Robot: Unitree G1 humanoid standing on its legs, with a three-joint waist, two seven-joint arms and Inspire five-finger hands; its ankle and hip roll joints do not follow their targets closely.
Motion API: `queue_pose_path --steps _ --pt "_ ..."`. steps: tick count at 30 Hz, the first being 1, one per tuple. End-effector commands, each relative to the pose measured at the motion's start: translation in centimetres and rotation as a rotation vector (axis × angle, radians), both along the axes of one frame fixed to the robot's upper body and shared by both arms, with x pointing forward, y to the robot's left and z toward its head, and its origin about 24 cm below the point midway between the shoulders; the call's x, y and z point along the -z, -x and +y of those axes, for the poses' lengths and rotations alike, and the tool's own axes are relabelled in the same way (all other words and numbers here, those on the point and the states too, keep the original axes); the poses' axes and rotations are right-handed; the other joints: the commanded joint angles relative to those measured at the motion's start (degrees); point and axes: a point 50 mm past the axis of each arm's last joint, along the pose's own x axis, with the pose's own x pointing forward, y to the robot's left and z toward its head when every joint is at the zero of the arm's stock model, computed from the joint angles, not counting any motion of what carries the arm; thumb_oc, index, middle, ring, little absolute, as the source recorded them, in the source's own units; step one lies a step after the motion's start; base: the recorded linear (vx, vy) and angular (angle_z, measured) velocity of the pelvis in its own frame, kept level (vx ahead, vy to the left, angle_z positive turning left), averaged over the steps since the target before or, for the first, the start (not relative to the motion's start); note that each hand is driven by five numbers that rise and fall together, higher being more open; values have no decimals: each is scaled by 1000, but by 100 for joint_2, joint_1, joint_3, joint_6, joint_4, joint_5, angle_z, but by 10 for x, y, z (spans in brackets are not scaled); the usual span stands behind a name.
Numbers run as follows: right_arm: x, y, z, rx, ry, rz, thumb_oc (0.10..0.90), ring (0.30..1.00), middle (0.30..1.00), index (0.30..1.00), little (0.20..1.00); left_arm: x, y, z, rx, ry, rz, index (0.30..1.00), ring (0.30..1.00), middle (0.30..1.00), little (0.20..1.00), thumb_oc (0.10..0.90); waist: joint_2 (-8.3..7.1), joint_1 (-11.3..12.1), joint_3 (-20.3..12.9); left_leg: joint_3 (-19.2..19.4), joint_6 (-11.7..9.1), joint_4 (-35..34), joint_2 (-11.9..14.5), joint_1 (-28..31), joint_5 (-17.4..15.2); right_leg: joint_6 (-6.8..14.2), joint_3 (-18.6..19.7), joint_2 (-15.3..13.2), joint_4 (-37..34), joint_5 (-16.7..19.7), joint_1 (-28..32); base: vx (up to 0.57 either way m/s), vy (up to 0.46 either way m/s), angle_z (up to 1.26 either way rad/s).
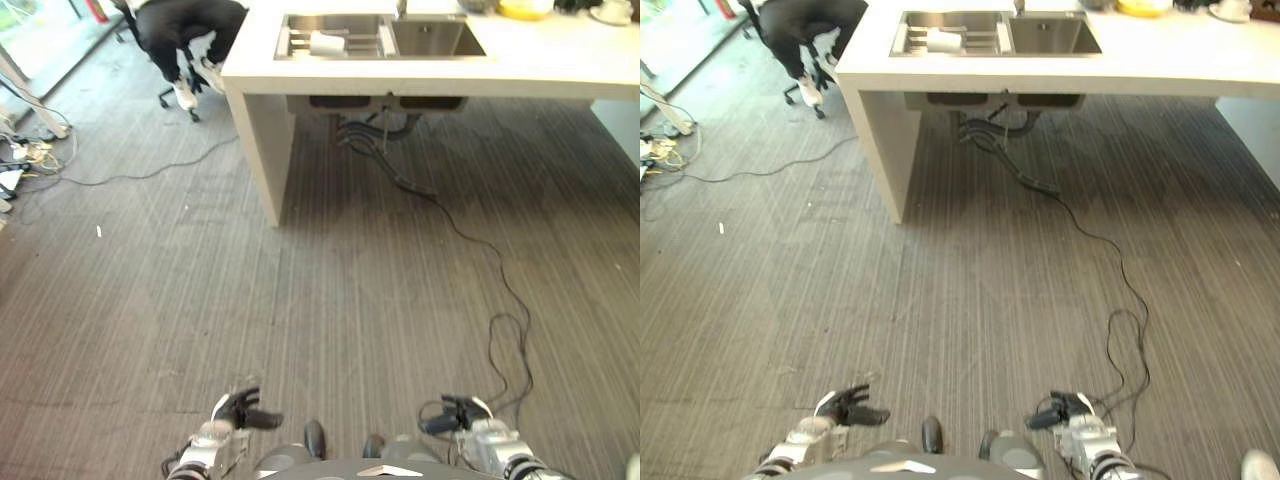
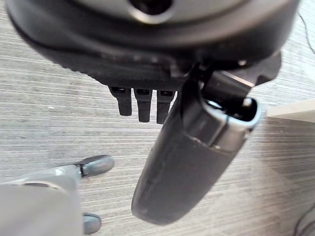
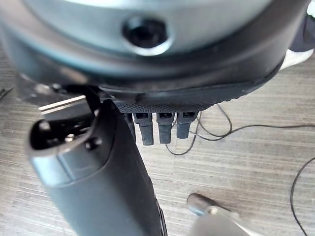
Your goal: Place the dishes in the dishwasher.
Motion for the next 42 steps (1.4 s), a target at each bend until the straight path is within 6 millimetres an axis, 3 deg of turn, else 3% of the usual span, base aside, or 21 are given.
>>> queue_pose_path --steps 1,3,4,5,10,14,15,17,18,20,21,24,25,28,29,30,33,38,39,40,42 --pt "-7 -15 -5 48 -1 -46 800 900 900 900 900 -11 -19 8 -55 -4 -98 900 900 900 900 800 -197 217 -75 -5 -320 14 107 316 -605 510 201 -571 -444 1104 -461 227 -10 7" --pt "-9 -17 -9 61 9 -60 800 900 900 900 900 -16 -25 10 -72 -6 -128 900 900 900 900 800 -284 131 40 -276 -374 -1 35 508 -781 436 215 -514 -1485 1304 -671 295 -109 0" --pt "-9 -18 -9 61 9 -60 800 900 900 900 900 -16 -26 10 -72 -6 -128 900 900 900 900 800 -265 122 52 -285 -378 -1 54 523 -791 436 196 -498 -1509 1310 -638 368 -198 25" --pt "-9 -16 -12 72 21 -54 800 900 900 900 900 -21 -33 12 -74 -9 -156 900 900 900 900 800 -310 20 125 -518 -476 3 86 672 -922 530 396 -560 -2371 1581 -863 230 -120 43" --pt "-2 4 -18 91 20 15 800 900 900 900 900 -22 -31 16 -93 -6 -165 900 900 900 900 800 -335 -119 104 -905 -584 81 248 1113 -1341 681 681 -616 -2864 2013 -1055 351 -118 46" --pt "2 20 -25 91 24 65 800 900 900 900 900 -23 -30 17 -95 3 -171 900 900 900 900 800 -355 -175 -136 -1110 -645 314 424 1261 -1610 571 553 -552 -2621 1877 -951 360 -177 69" --pt "3 27 -28 78 30 85 800 900 900 900 900 -23 -25 20 -118 17 -177 900 900 900 900 800 -312 -168 -246 -1163 -747 784 653 1203 -1477 432 474 -395 -2365 1649 -891 440 -258 111" --pt "3 27 -28 58 32 88 800 900 900 900 900 -23 -24 19 -119 28 -180 900 900 900 900 800 -273 -161 -308 -1198 -808 1176 761 1059 -1299 337 353 -296 -2302 1508 -783 373 -277 64" --pt "-1 21 -29 21 44 59 800 900 900 900 900 -29 -29 20 -108 32 -212 900 900 900 900 800 -279 -77 -285 -1238 -869 2334 824 503 -661 113 208 -112 -2418 1276 -374 427 -402 33" --pt "-11 4 -32 4 54 -20 800 900 900 900 900 -49 -49 19 -91 47 -320 900 900 900 900 800 -431 50 -64 -1052 -884 4250 907 -475 116 -234 41 -7 -2580 986 137 356 -482 41" --pt "-14 -1 -34 0 66 -44 800 900 900 900 900 -55 -55 19 -94 46 -355 900 900 900 900 800 -449 110 32 -819 -896 4596 1076 -724 217 -335 -26 58 -2614 868 316 278 -380 27" --pt "-16 -4 -33 -6 63 -59 800 900 900 900 900 -71 -68 14 -92 75 -451 900 900 900 900 800 -468 242 91 -643 -811 4495 891 -1137 -21 -384 -41 85 -2715 716 587 236 -115 -5" --pt "-16 -4 -32 -11 53 -69 800 900 900 900 900 -86 -76 11 -80 99 -536 900 900 900 900 800 -421 402 120 -549 -791 4035 630 -1568 -219 -322 11 179 -2881 646 842 216 -32 -14" --pt "-16 -1 -34 1 52 -71 800 900 900 900 900 -104 -85 11 -66 108 -629 900 900 900 900 800 -452 539 151 -324 -837 3150 674 -1880 -277 -217 -38 167 -3104 553 1120 290 -26 -12" --pt "-15 0 -35 3 56 -63 800 900 900 900 900 -114 -90 12 -59 108 -680 900 900 900 900 800 -424 642 164 -324 -842 2662 607 -2050 -140 -195 -10 210 -3213 544 1246 488 47 -50" --pt "-12 4 -35 13 57 -44 800 900 900 900 900 -138 -99 12 -50 127 -795 900 900 900 900 800 -217 831 160 -603 -1033 1381 621 -2120 530 -132 85 452 -3425 464 1534 516 69 -50" --pt "-4 17 -35 39 59 18 800 900 900 900 900 -165 -106 12 -22 129 -921 900 900 900 900 800 -174 983 219 -731 -1219 423 618 -2257 954 -78 229 523 -3545 305 1832 370 62 -33" --pt "9 53 -36 72 51 164 800 900 900 900 900 -216 -103 21 36 49 -1138 900 900 900 900 800 -225 1093 -114 -458 -1140 259 725 -1979 1171 -61 541 549 -3545 4 2226 339 136 -62" --pt "9 53 -36 71 50 164 800 900 900 900 900 -217 -103 21 37 48 -1138 900 900 900 900 800 -237 1104 -110 -443 -1139 262 719 -1969 1162 -58 551 537 -3545 -1 2232 366 157 -77" --pt "14 73 -35 104 38 236 800 900 900 900 900 -243 -103 23 94 -25 -1236 900 900 900 900 800 -425 1162 -220 -409 -1018 402 639 -1844 990 0 627 376 -3247 -114 2304 346 155 -84" --pt "17 88 -34 131 23 286 800 900 900 900 900 -269 -104 21 157 -88 -1327 900 900 900 900 800 -526 1192 -311 -329 -860 575 600 -1761 734 128 657 284 -2617 -116 2144 291 149 -57"
